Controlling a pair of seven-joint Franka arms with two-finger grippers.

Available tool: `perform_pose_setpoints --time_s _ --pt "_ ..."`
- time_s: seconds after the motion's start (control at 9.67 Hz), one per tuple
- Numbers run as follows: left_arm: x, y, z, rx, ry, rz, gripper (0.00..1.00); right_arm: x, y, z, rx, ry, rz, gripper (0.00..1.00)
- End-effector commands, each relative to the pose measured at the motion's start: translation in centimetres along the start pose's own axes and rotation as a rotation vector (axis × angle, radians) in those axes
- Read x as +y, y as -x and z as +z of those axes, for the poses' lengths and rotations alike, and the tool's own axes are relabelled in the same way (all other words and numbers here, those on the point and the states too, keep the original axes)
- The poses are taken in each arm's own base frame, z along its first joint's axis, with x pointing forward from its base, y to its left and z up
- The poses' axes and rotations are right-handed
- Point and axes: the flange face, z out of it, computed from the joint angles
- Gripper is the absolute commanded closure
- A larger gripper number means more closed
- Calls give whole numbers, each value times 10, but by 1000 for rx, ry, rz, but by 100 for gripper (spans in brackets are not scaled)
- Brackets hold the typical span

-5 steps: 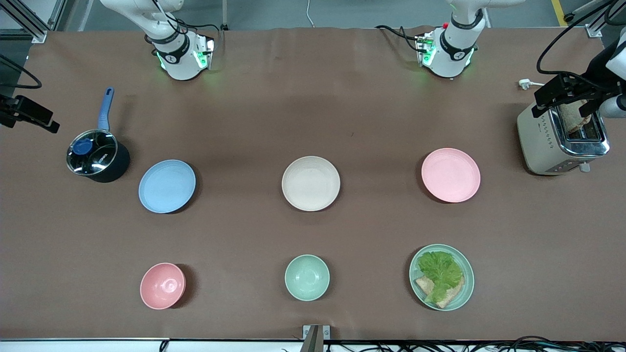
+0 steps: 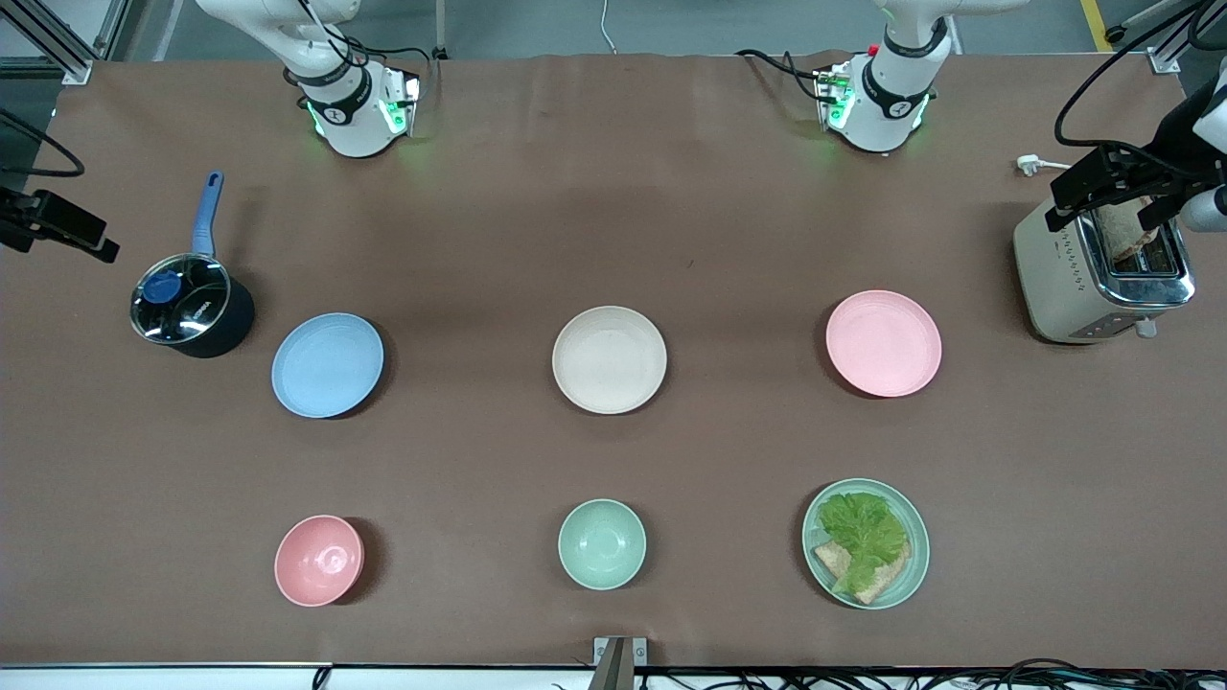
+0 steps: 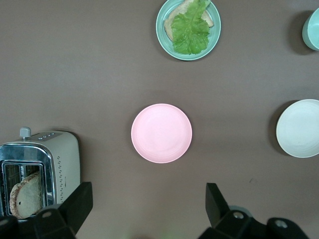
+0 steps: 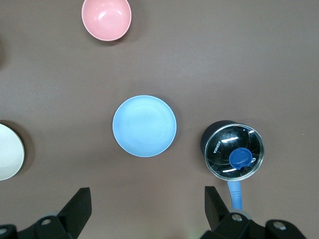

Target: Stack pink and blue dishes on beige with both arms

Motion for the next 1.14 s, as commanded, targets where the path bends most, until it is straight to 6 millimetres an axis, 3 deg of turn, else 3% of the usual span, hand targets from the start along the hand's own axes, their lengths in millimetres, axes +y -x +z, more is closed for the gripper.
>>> perform_pose_setpoints --time_s 0.0,0.1,0.31,0.62,0.72,0.93,1.03 --pt "-18 -8 24 -33 29 -22 0 0 -24 44 -61 8 -21 0" --pt "-38 -12 44 -44 68 -50 0 5 -38 73 -48 5 -77 0" --pt "-72 -19 99 -46 130 -28 0 21 -57 158 -73 -17 -135 0" --pt "-109 -12 237 -62 219 25 0 52 -58 271 -33 -115 -179 0" --pt "-122 -12 274 -66 234 8 4 60 -55 306 -24 -137 -202 0" --pt "-129 -12 342 -142 244 55 9 83 -43 376 10 -164 -259 0" --pt "-132 -9 373 -157 233 65 10 83 -42 399 3 -204 -280 0"
